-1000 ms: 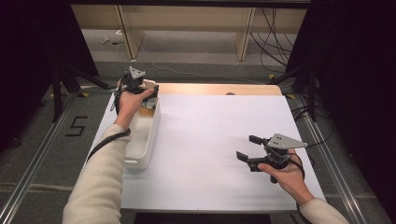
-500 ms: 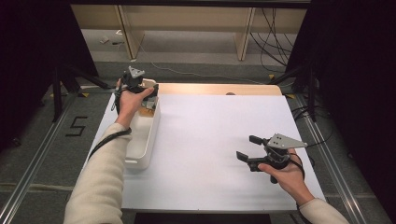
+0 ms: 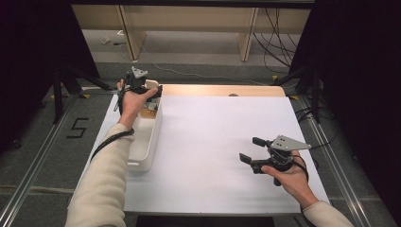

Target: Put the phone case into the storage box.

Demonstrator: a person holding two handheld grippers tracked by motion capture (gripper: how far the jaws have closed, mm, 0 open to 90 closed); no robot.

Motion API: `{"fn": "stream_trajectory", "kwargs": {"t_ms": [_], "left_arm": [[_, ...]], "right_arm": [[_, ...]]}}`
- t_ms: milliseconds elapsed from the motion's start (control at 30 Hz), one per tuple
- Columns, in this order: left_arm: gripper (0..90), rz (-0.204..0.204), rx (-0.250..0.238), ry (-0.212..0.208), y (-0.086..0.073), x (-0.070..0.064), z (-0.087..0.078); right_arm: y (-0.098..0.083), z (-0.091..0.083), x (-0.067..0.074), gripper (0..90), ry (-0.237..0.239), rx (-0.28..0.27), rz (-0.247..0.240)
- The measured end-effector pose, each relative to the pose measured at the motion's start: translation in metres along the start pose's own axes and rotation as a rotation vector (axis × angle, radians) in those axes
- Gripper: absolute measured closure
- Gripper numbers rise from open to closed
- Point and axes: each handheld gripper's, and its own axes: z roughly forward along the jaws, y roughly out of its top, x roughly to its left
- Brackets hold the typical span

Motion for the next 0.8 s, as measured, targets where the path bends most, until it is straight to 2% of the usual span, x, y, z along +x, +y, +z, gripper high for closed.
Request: {"fn": "stream_trajectory", "kwargs": {"t_ms": [133, 800], "left_arm": [[0.0, -0.010, -0.013, -0.004, 0.003, 0.000, -0.001], [0.0, 0.026, -0.079, -0.021, 0.026, -0.008, -0.017]], "right_arm": [[0.000, 0.000, 0.000, 16.7, -0.002, 0.000, 0.001], [0.000, 0.000, 0.000, 16.7, -0.007, 0.005, 0.001]]}}
